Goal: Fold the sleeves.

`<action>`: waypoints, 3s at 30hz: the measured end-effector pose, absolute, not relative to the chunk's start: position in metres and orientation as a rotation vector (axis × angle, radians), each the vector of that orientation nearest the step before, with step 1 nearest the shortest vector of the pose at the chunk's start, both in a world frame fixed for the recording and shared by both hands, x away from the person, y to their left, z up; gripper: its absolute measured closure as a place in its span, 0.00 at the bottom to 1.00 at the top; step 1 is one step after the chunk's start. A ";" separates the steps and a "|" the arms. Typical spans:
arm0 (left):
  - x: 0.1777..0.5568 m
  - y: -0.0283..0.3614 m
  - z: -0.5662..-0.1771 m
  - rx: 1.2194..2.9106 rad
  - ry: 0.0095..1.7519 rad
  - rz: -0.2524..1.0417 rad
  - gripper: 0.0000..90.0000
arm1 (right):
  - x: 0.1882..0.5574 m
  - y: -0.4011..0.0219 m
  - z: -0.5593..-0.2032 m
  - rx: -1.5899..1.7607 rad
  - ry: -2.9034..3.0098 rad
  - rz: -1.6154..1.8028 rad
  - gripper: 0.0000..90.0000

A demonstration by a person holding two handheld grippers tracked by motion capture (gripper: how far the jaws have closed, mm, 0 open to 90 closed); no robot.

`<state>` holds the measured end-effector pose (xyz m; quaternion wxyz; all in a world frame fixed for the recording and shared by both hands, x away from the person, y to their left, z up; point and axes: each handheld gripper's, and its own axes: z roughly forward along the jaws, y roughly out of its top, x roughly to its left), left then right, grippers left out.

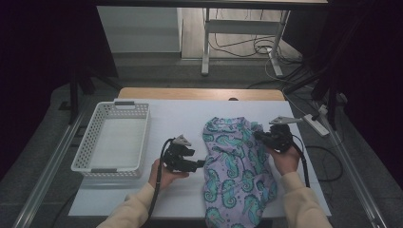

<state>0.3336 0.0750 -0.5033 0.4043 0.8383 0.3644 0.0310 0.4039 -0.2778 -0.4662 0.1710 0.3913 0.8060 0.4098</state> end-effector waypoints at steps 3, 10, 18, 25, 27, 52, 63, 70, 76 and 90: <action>0.334 0.075 -0.503 2.117 0.919 0.078 0.37 | 0.407 -0.265 -0.471 1.090 2.319 1.135 0.95; 0.334 0.075 -0.503 2.119 0.919 0.077 0.37 | 0.411 -0.240 -0.484 1.053 2.368 1.077 0.95; 0.333 0.076 -0.502 2.114 0.922 0.077 0.36 | 0.418 -0.218 -0.493 1.038 2.392 1.063 0.94; 0.333 0.077 -0.503 2.114 0.922 0.079 0.36 | 0.414 -0.212 -0.492 1.017 2.401 1.103 0.69; 0.333 0.078 -0.503 2.112 0.923 0.080 0.36 | 0.412 -0.220 -0.484 1.037 2.372 1.145 0.66; 0.333 0.077 -0.503 2.114 0.924 0.081 0.36 | 0.387 -0.216 -0.507 0.884 2.520 0.914 0.92; 0.333 0.076 -0.504 2.117 0.929 0.078 0.36 | 0.385 -0.199 -0.501 0.861 2.507 0.944 0.91; 0.333 0.076 -0.503 2.125 0.922 0.080 0.36 | 0.386 -0.195 -0.509 0.880 2.551 0.930 0.84; 0.333 0.076 -0.503 2.123 0.924 0.081 0.36 | 0.385 -0.201 -0.504 0.901 2.533 0.991 0.70; 0.334 0.078 -0.504 2.110 0.944 0.078 0.35 | 0.381 -0.246 -0.486 1.001 2.427 1.088 0.50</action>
